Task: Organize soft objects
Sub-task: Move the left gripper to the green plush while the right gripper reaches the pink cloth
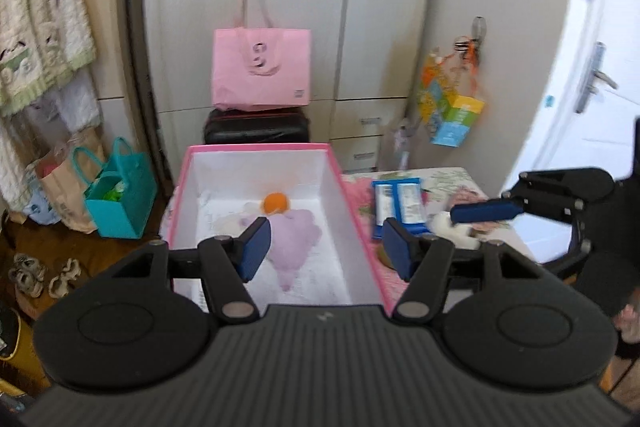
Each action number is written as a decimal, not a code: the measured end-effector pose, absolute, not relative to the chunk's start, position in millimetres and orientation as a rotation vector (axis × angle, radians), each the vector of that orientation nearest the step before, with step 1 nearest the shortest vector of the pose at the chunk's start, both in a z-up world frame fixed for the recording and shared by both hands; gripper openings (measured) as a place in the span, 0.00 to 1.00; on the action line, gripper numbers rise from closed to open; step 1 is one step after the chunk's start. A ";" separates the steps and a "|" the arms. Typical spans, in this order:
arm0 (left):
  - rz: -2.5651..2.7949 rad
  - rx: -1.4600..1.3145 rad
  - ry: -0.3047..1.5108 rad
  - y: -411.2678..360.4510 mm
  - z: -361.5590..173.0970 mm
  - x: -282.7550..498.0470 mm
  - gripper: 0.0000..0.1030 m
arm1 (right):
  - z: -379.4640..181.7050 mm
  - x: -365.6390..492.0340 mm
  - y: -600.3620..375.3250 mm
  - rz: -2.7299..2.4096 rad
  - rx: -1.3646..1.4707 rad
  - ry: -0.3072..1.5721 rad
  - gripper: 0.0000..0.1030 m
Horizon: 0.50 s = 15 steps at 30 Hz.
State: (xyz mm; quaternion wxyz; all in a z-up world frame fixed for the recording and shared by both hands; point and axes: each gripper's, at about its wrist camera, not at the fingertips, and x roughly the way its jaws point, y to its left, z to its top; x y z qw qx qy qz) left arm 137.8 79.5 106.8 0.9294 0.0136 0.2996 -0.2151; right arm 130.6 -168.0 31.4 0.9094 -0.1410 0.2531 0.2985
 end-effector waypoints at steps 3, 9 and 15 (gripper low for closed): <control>-0.493 0.051 0.623 68.4 110.9 122.2 0.59 | 42.7 119.5 -198.5 0.629 -0.216 0.527 0.62; -0.568 0.118 0.629 34.5 105.1 98.0 0.59 | 51.8 100.9 -260.9 0.578 -0.080 0.512 0.63; -0.602 0.182 0.642 -4.3 80.1 83.5 0.59 | 39.9 90.3 -314.0 0.504 0.028 0.486 0.64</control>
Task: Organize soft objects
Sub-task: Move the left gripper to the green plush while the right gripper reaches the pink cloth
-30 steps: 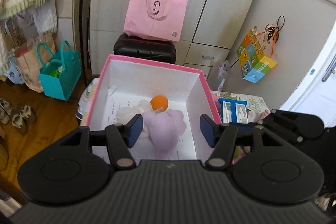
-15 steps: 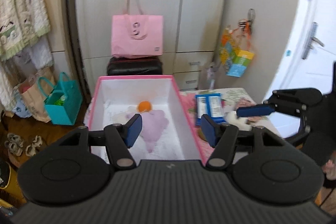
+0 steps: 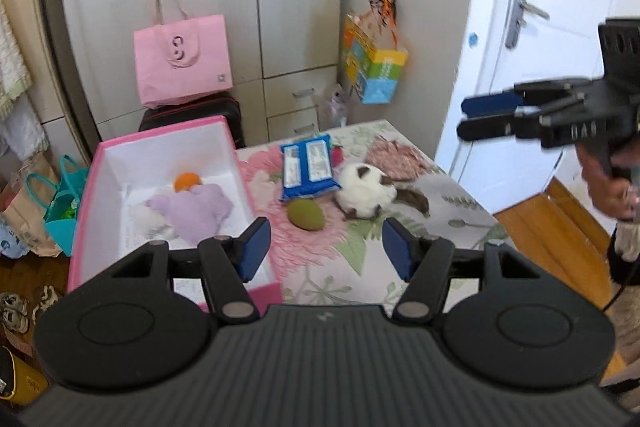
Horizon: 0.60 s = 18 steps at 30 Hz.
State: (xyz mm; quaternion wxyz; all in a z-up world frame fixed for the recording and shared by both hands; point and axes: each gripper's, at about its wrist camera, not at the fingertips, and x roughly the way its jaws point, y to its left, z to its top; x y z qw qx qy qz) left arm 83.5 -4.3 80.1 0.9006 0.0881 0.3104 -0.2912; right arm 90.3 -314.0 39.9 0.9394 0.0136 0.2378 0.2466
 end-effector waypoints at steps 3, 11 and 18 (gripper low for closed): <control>-0.591 0.211 0.641 -21.8 66.1 81.4 0.59 | 26.6 90.2 -335.5 0.468 0.078 0.489 0.64; -0.548 0.216 0.668 -54.1 28.8 88.8 0.59 | -20.4 95.6 -364.2 0.416 0.125 0.502 0.66; -0.490 0.175 0.679 -80.8 -1.6 110.6 0.59 | -50.7 104.7 -374.2 0.384 0.090 0.471 0.71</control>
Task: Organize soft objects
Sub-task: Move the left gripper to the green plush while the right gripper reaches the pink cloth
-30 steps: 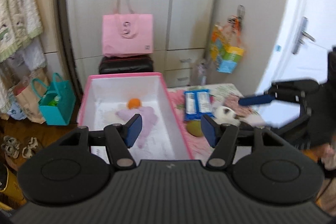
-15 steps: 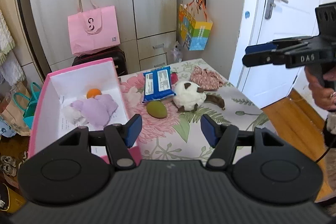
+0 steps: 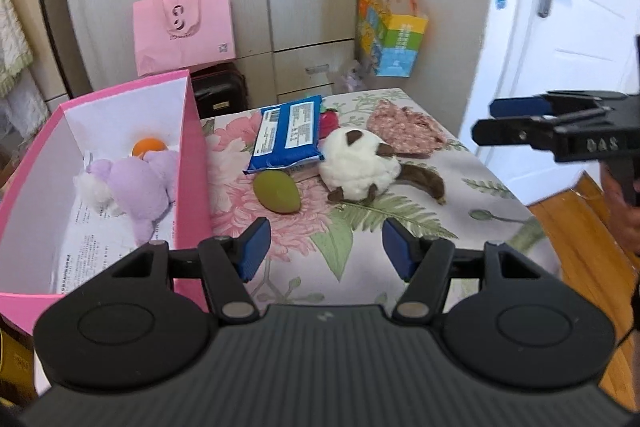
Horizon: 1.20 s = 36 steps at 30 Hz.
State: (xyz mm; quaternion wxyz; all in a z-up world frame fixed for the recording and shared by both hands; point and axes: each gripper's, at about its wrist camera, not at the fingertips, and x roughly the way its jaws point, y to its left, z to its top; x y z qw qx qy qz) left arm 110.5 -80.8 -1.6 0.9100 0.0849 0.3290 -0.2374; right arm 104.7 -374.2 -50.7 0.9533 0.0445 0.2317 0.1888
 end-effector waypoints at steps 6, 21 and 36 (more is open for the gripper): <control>-0.404 0.151 0.631 -100.0 -24.5 130.8 0.61 | -65.4 118.0 -382.8 0.363 0.046 0.421 0.78; -0.193 0.207 0.537 -131.1 -75.1 173.3 0.75 | -103.9 179.6 -405.7 0.280 -0.015 0.420 0.89; -0.128 0.138 0.513 -128.7 -95.5 192.9 0.53 | -131.1 239.0 -421.2 0.295 0.125 0.548 0.89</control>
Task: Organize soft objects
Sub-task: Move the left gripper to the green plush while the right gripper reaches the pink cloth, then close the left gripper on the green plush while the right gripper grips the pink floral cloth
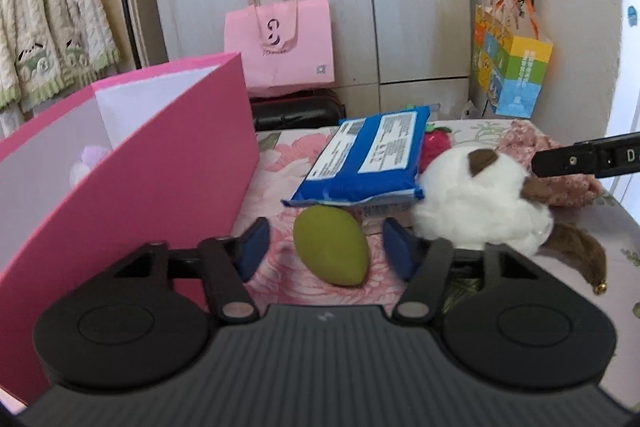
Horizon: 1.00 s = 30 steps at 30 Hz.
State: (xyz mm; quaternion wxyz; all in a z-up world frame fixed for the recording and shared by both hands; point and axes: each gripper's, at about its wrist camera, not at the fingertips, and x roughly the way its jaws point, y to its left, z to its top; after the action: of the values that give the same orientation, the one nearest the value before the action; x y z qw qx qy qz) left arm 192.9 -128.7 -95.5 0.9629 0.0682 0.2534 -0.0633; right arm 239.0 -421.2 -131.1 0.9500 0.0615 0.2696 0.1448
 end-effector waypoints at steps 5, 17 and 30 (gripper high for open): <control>-0.138 0.101 0.528 -124.3 -99.4 197.6 0.43 | -139.4 246.8 -416.0 0.284 0.098 0.594 0.88; -0.152 0.087 0.515 -122.8 -98.3 191.4 0.33 | -140.1 231.9 -392.3 0.206 -0.052 0.563 0.19; -0.187 0.027 0.508 -105.8 -87.9 167.5 0.33 | -118.4 184.4 -392.5 0.160 0.018 0.483 0.19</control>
State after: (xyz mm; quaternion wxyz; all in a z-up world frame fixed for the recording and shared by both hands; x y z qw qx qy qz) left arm 167.5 -105.8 -87.9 0.9635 0.0134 0.2510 -0.0924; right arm 184.4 -392.5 -118.4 0.9678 0.0090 0.2388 0.0792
